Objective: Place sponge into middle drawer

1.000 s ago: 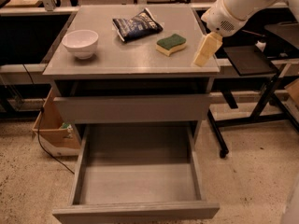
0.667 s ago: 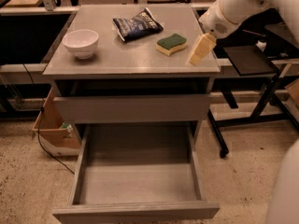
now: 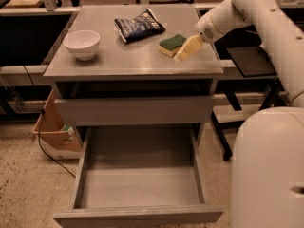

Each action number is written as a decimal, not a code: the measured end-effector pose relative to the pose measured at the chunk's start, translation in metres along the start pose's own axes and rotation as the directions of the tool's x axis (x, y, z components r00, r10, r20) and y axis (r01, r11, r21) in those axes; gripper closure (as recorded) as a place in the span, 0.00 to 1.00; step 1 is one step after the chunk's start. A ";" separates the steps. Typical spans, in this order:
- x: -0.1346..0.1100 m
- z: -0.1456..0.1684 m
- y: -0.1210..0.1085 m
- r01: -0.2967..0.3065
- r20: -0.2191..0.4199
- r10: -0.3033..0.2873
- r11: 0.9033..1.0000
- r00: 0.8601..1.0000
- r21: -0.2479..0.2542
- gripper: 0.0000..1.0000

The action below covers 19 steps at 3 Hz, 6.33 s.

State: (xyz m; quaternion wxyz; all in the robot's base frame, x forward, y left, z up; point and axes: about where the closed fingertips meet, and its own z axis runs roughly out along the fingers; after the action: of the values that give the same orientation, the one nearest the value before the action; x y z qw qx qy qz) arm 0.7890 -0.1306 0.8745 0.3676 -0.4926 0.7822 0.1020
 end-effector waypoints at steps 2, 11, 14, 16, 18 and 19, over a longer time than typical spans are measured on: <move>-0.004 0.050 -0.018 -0.112 0.063 0.114 0.993 0.992 -0.022 0.00; 0.019 -0.085 0.117 0.002 0.031 0.002 0.990 1.000 -0.142 1.00; 0.039 -0.074 0.152 0.004 -0.001 -0.004 0.979 1.000 -0.205 1.00; 0.113 -0.078 0.255 -0.002 -0.089 -0.025 0.958 0.996 -0.288 1.00; 0.128 -0.071 0.270 -0.019 -0.114 -0.018 0.948 0.993 -0.317 1.00; 0.140 -0.049 0.285 -0.006 -0.120 -0.036 0.943 0.992 -0.334 1.00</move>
Offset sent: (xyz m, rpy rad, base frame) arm 0.0719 0.0231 -0.0344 0.1727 0.0593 -0.0909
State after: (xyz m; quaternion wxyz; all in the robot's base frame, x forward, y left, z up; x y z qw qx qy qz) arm 0.4904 -0.1126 0.7574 0.2304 -0.5589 0.7712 0.1994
